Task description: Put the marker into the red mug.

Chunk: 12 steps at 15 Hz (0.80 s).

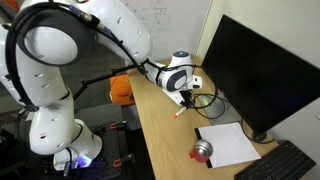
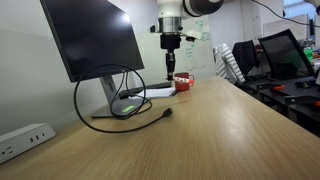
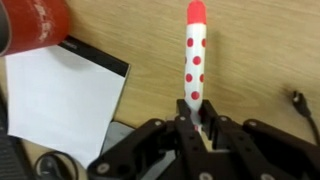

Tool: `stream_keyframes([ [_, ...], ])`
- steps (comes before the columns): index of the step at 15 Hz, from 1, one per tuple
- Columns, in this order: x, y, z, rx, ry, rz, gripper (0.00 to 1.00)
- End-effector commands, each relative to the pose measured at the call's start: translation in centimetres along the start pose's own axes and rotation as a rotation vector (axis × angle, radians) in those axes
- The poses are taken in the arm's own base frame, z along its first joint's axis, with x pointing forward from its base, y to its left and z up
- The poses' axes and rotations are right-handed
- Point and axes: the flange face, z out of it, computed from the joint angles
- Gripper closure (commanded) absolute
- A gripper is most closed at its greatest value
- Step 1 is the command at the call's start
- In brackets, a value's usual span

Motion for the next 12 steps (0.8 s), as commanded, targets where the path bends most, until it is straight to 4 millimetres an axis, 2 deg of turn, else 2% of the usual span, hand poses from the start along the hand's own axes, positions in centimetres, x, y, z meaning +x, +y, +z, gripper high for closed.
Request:
stream_keyframes([
  [1,0.7,1.0,-0.8,-0.057,0.069,0.175,0.95],
  [7,2.0,3.4,-2.1,-0.219,0.209,0.442,0.95],
  [12,2.4,3.6,-2.2,-0.39,0.354,0.621,0.95],
])
